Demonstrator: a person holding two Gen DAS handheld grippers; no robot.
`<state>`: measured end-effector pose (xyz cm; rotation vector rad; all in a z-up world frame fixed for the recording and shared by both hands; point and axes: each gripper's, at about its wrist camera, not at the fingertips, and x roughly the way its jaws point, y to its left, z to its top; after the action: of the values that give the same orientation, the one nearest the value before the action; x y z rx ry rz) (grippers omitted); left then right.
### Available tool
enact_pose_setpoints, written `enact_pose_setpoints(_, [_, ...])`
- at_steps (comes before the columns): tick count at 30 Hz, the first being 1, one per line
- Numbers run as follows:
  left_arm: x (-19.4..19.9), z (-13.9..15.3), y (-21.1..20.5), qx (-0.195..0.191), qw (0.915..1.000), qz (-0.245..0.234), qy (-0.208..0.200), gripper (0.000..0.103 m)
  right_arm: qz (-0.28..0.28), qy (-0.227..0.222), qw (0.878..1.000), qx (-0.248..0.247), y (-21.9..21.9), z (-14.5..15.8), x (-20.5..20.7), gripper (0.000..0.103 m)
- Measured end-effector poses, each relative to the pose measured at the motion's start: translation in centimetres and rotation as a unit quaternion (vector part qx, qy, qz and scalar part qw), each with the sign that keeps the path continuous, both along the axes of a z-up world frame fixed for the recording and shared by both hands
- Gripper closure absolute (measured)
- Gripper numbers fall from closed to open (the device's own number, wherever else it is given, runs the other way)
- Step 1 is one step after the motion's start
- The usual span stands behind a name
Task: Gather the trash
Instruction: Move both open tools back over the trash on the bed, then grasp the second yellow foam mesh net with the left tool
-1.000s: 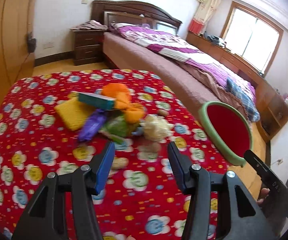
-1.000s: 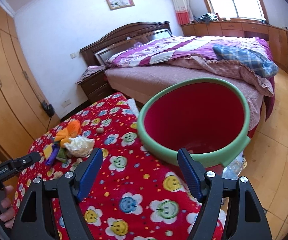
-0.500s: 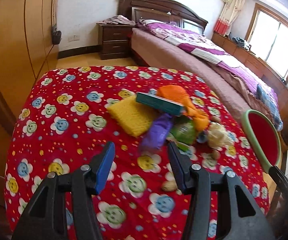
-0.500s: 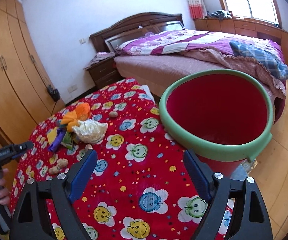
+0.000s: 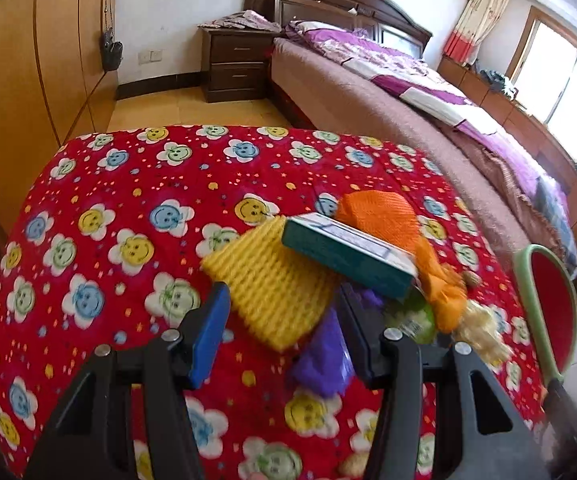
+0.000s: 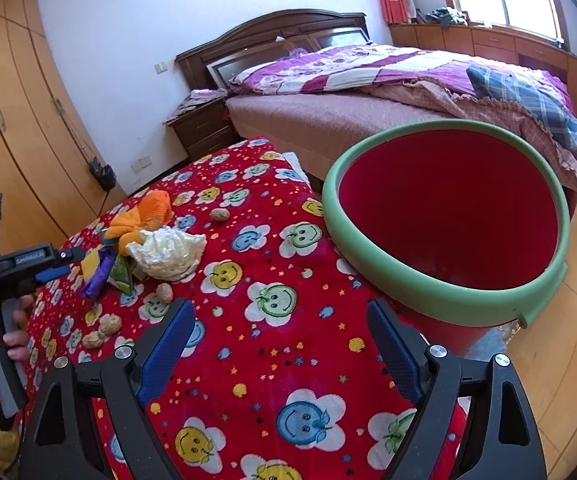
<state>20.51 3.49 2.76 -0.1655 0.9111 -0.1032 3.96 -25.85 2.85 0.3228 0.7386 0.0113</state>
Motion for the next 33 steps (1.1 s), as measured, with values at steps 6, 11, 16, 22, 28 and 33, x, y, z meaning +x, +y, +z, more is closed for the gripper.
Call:
enact_pose_setpoints(6, [2.6,-2.5,0.2,0.033,0.9987,0.028,0.028,0.047,0.002,0.007,1.0,-0.005,-0.2,-0.6,0.7,0.015])
enact_pose_setpoints(11, [3.1,-3.2,0.8,0.018,0.9983,0.049,0.025,0.043,0.004,0.012,1.0,-0.003,-0.1,-0.9,1.6,0.015])
enact_pose_setpoints(16, [2.8,-3.3,0.2,0.02,0.9978,0.059,0.022,0.043,0.014,0.013,1.0,-0.003,0.5,-1.0,2.1,0.015])
enact_pose_setpoints(22, [2.0,-3.1,-0.7,-0.01,0.9996,0.024,0.014,0.081,0.025,0.016,1.0,-0.008,1.2,-1.0,2.2,0.015])
enact_pose_setpoints(28, [0.3,-2.4,-0.7,-0.039,0.9992,0.009,-0.001,0.093,0.033,0.013,0.999,-0.014,1.8,-0.4,2.4,0.015])
enact_pose_setpoints(33, [-2.2,-0.8,0.3,-0.03,0.9989,0.021,-0.029,0.093,0.054,0.005,0.998,-0.016,3.1,0.5,3.4,0.015])
